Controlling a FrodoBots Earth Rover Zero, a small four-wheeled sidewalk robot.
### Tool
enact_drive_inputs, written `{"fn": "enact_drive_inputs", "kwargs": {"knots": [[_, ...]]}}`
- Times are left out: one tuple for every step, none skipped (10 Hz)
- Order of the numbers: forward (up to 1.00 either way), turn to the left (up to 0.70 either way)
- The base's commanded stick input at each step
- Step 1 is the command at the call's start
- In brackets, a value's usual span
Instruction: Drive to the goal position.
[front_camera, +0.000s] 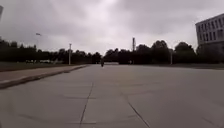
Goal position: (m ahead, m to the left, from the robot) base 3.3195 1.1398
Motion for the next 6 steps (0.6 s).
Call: {"fn": "enact_drive_inputs", "kwargs": {"knots": [[0.7,0.0],[0.7,0.0],[0.7,0.0],[0.7,0.0],[0.7,0.0],[0.7,0.0]]}}
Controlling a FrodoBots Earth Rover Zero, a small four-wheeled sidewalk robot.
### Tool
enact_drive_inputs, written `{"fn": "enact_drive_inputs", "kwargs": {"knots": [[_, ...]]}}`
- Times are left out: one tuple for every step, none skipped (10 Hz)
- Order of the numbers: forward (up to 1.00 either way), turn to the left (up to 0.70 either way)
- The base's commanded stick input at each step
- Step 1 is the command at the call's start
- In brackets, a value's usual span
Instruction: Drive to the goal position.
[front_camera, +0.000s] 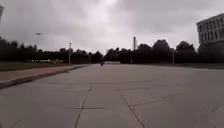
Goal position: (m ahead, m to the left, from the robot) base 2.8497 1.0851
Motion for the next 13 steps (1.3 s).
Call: {"fn": "enact_drive_inputs", "kwargs": {"knots": [[0.7,0.0],[0.7,0.0],[0.7,0.0],[0.7,0.0],[0.7,0.0],[0.7,0.0],[0.7,0.0],[0.7,0.0],[0.7,0.0],[0.7,0.0],[0.7,0.0],[0.7,0.0],[0.7,0.0]]}}
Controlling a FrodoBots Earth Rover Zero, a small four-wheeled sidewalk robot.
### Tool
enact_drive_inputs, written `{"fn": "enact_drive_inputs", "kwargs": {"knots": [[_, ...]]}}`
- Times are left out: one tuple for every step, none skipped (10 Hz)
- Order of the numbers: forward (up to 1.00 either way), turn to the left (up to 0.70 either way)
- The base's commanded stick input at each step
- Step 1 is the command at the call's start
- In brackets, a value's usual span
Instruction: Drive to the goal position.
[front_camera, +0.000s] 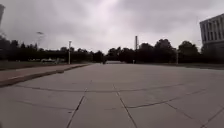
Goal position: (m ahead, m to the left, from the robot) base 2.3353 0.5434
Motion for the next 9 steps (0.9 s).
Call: {"fn": "enact_drive_inputs", "kwargs": {"knots": [[0.7,0.0],[0.7,0.11],[0.7,0.31],[0.7,0.35],[0.7,0.35],[0.7,0.16],[0.7,0.0],[0.7,0.0],[0.7,0.0]]}}
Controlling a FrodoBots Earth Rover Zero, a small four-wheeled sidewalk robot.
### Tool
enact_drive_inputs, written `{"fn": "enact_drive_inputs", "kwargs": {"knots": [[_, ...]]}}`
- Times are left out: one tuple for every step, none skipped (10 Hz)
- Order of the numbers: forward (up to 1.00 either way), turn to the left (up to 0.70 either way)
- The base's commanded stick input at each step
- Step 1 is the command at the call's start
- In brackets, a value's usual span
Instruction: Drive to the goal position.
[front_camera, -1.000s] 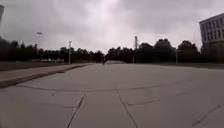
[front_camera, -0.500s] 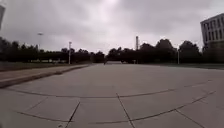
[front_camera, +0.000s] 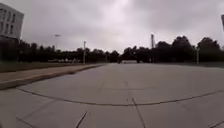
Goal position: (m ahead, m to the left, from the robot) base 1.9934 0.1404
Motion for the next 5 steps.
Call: {"fn": "enact_drive_inputs", "kwargs": {"knots": [[0.7,0.0],[0.7,0.0],[0.7,0.0],[0.7,0.0],[0.7,0.0]]}}
